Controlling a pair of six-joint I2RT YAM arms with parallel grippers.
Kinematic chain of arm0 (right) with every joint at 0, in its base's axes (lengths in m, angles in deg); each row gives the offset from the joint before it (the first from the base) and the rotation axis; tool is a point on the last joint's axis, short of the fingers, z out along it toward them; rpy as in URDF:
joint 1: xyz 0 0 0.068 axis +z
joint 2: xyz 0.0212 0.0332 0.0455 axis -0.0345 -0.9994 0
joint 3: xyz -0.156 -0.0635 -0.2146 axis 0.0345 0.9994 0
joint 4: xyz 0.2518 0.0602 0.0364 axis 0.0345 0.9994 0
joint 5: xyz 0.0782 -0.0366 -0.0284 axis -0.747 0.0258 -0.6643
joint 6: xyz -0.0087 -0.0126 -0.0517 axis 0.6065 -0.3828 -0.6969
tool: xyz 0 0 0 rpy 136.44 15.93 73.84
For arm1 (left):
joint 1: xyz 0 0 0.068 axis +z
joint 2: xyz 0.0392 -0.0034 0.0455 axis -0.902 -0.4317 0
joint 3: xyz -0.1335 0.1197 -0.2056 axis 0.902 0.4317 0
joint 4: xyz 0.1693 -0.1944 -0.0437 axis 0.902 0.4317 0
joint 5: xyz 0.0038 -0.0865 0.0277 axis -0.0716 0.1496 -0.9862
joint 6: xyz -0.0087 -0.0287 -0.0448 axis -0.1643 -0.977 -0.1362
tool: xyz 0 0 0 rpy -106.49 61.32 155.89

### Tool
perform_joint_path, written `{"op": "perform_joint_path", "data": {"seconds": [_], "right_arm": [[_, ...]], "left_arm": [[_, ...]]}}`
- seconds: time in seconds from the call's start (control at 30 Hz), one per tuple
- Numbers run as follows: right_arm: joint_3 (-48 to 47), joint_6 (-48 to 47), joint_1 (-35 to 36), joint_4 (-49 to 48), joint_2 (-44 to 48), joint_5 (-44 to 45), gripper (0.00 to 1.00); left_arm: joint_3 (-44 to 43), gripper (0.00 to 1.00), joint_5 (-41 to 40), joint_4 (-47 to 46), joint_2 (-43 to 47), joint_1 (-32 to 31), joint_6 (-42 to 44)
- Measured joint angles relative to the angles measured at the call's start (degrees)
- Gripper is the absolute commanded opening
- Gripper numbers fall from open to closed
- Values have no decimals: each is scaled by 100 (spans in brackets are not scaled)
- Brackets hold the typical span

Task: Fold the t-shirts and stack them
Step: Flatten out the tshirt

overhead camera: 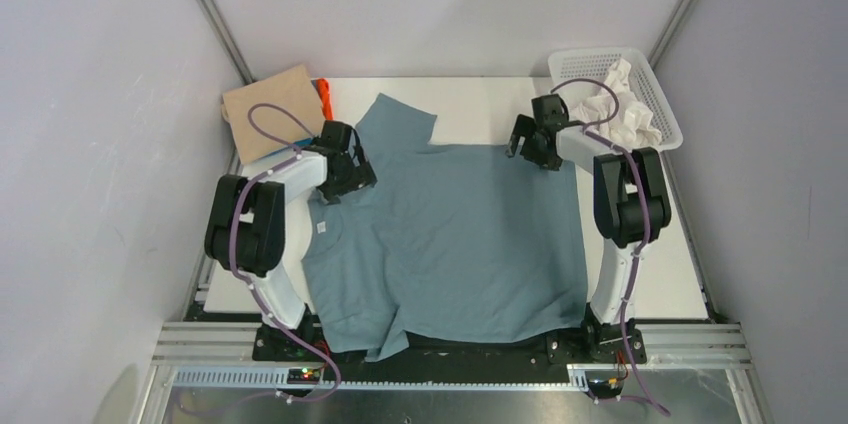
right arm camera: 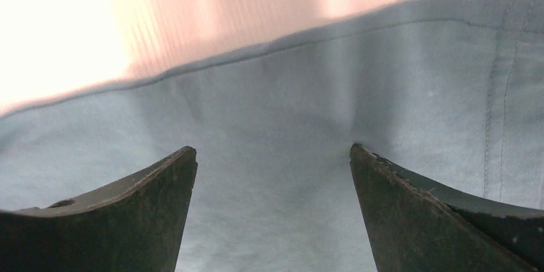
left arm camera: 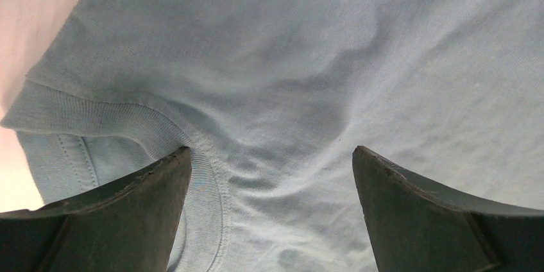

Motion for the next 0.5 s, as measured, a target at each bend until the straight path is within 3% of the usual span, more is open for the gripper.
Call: {"op": "perform_joint_path", "data": {"seconds": [0.17,0.5], "right_arm": [[-1281,-72,-190,645,-787,-186,95],[-4865,-413,-284,2138,-2850,-168,95]], "left_arm": [[-402,100,127,22,-310,17,72],[-1681,100,350,299,-1241,177,260]]}}
